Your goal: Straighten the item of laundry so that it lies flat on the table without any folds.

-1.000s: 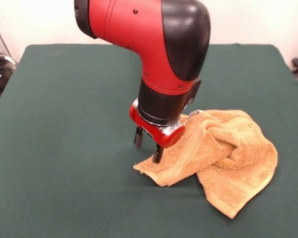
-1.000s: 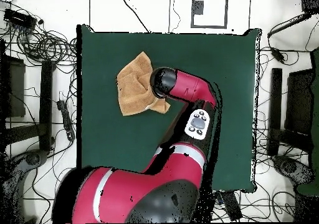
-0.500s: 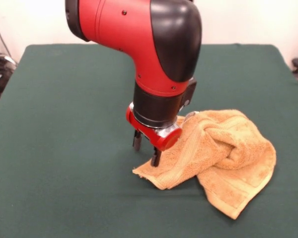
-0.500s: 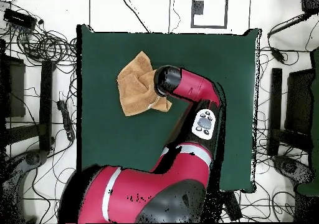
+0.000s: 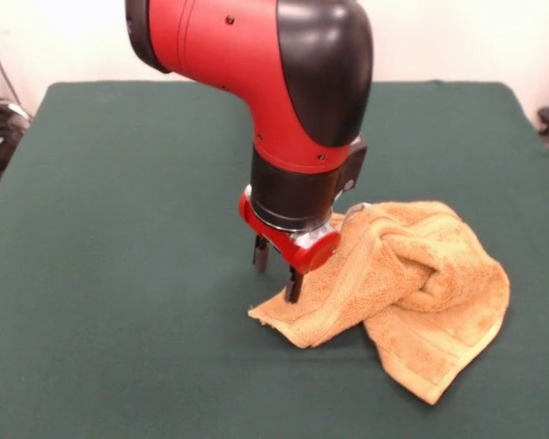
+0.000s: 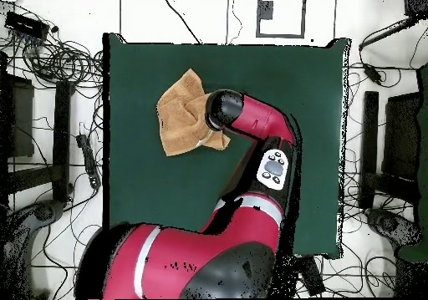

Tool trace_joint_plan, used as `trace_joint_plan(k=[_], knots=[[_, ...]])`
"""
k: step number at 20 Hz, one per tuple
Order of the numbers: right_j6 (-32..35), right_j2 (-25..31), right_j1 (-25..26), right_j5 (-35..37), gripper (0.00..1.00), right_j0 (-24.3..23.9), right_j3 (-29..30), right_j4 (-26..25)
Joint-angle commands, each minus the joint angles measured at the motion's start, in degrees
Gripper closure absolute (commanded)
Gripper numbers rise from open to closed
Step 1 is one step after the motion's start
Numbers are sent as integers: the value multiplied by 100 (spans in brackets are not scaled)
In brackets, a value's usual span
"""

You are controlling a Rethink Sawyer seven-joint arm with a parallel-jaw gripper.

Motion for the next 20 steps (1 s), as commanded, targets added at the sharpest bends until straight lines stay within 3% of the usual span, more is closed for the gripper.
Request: trace_joint_plan(k=[1, 3, 9, 14, 20], knots=[[1241, 1054, 241, -587, 0, 235, 911, 345], [1083, 1104, 244, -734, 0, 226, 788, 316], [1183, 445, -114, 285, 0, 518, 399, 133], [876, 565, 136, -160, 0, 377, 52, 72], [708, 720, 212, -97, 0, 271, -264, 98]])
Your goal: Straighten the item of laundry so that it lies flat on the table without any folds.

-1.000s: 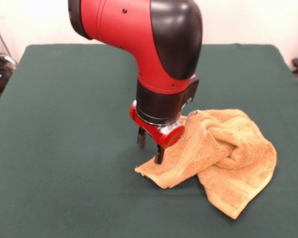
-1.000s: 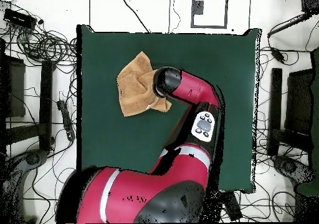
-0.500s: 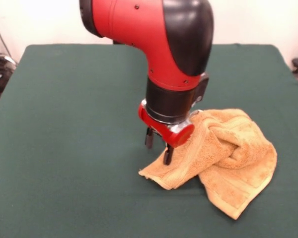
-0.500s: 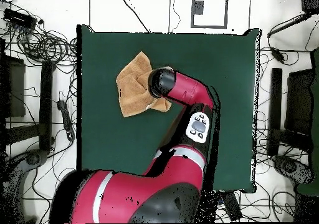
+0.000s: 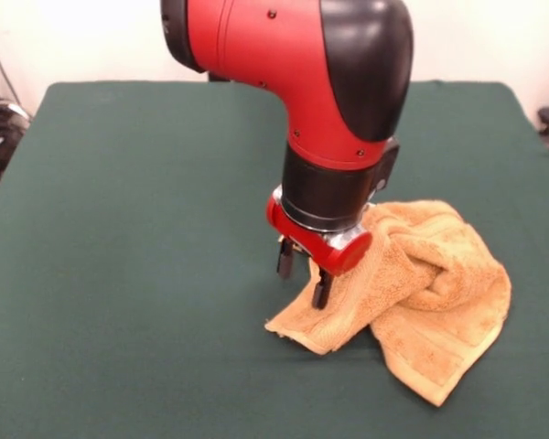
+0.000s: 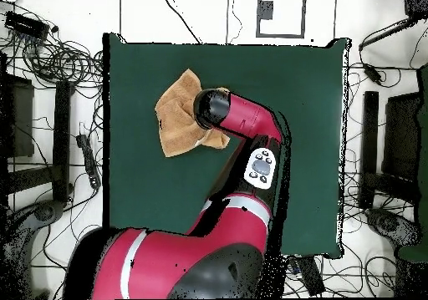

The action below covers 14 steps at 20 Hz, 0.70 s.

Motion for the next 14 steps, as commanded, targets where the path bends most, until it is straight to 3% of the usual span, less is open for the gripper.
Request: trace_joint_plan(k=[1, 7, 12, 13, 14], knots=[[679, 734, 351, 21, 0, 38, -299, 76], [456, 843, 905, -559, 0, -96, -578, -71], [582, 653, 1123, -630, 0, -28, -714, -138], [519, 661, 1136, -576, 100, -24, -745, -175], [584, 656, 1139, -580, 100, -14, -732, -142]])
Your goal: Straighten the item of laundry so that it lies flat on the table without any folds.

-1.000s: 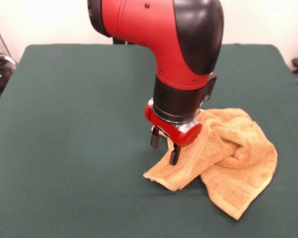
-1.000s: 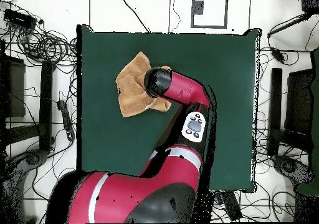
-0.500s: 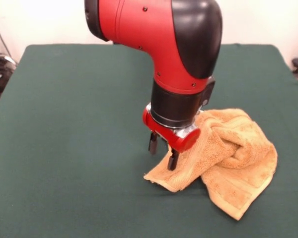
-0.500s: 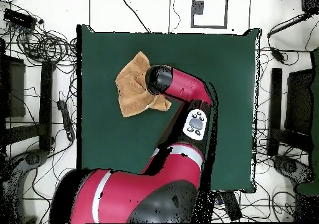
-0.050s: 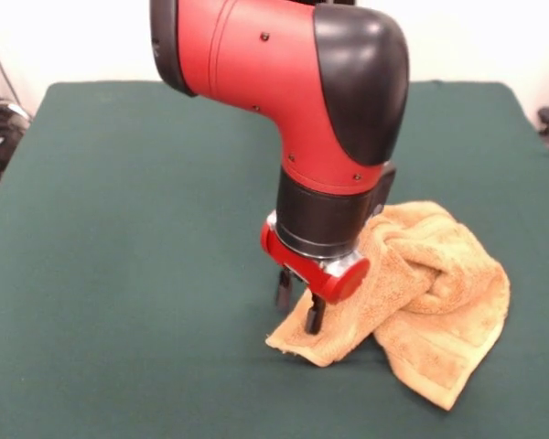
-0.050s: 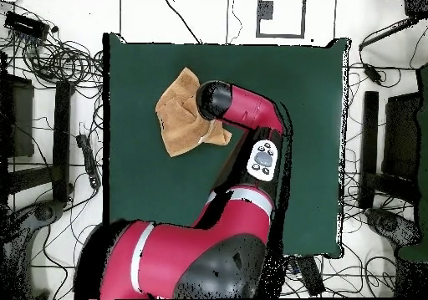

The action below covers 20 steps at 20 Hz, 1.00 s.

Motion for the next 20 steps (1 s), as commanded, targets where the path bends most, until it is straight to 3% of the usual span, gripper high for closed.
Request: trace_joint_plan(k=[1, 6, 12, 20], knots=[[649, 652, 828, -569, 100, 77, -90, -110], [999, 487, 815, -361, 100, 174, -35, 6], [919, 430, 627, 56, 100, 164, -11, -19], [1293, -69, -780, 1435, 100, 649, 939, -12]])
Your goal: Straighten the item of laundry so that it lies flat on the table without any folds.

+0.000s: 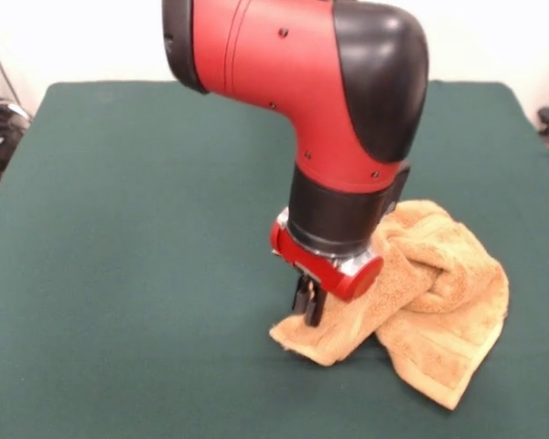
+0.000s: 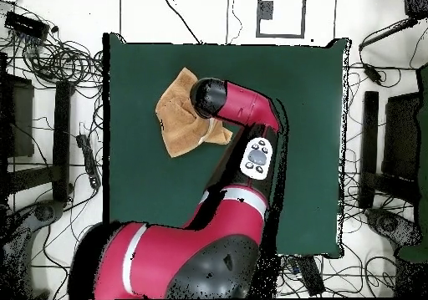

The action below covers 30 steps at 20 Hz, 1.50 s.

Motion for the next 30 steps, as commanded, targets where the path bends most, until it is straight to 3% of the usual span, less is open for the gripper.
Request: trace_joint_plan(k=[1, 7, 11, 22, 30], knots=[[1359, -8, -872, 1489, 100, 569, 1027, 23], [1815, -371, -1441, 2619, 100, 866, 1250, 108], [1787, -496, -1565, 2794, 100, 945, 1438, 91], [1547, -458, -1364, 1033, 100, 892, 3096, -3], [1277, -769, -1912, 1141, 100, 968, 3657, -159]])
